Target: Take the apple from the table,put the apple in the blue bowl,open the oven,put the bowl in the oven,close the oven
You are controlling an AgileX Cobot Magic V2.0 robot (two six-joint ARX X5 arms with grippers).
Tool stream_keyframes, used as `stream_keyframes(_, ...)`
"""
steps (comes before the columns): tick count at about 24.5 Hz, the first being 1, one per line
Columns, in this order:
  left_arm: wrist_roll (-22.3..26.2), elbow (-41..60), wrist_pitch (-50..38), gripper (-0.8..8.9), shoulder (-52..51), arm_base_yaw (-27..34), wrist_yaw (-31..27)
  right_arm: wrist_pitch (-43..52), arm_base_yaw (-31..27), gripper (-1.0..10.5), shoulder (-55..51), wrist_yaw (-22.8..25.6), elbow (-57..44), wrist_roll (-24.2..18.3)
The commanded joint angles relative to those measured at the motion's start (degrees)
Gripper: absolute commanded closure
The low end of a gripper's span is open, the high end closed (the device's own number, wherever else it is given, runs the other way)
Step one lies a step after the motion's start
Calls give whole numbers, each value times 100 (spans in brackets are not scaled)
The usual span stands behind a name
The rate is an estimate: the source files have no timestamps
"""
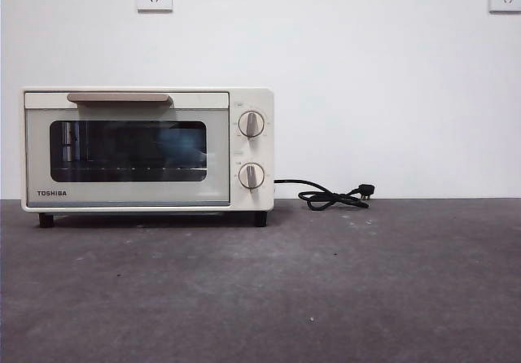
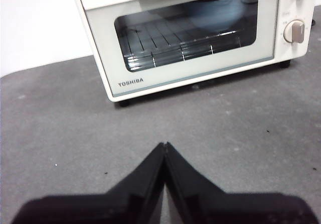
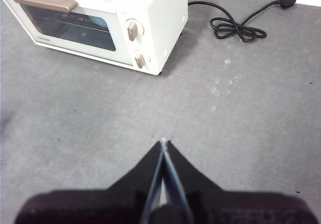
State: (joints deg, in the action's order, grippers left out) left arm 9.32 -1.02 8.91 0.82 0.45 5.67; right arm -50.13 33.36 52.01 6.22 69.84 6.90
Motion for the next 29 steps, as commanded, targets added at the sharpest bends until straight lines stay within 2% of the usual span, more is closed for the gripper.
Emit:
stream_keyframes(1, -55, 52, -33, 817, 37, -15, 31, 46, -2, 946, 0, 24, -55, 59)
stream_keyframes(12, -55, 52, -35, 817, 127, -13, 33, 42, -42, 946, -79, 61, -55, 11)
stream_keyframes(14, -55, 50, -37, 817, 136, -13, 31, 2, -376, 946, -299, 229, -85, -850)
stream_keyframes(15, -55, 52, -33, 817, 151, -13, 31, 4, -614, 946, -487, 118, -192, -1169)
stream_keyframes(17, -55, 52, -35, 817, 177, -13, 31, 87, -1189, 946, -1069, -92, -702, -1373)
stream_keyframes(19, -55, 52, -37, 817, 203, -13, 31, 385, -1810, 946, -1801, -44, -1515, -1364)
stream_keyframes(21, -55, 52, -33, 817, 238, -13, 33, 787, -2332, 946, -2573, 151, -2413, -1576)
stream_keyframes(22, -55, 52, -35, 817, 254, -13, 31, 1034, -2538, 946, -2949, 57, -2848, -1696)
stream_keyframes(25, -55, 52, -35, 817, 258, -13, 31, 1600, -2957, 946, -3812, -509, -3790, -1768)
stream_keyframes(29, -55, 52, -33, 817, 258, -13, 31, 2162, -3246, 946, -4533, -763, -4680, -1720)
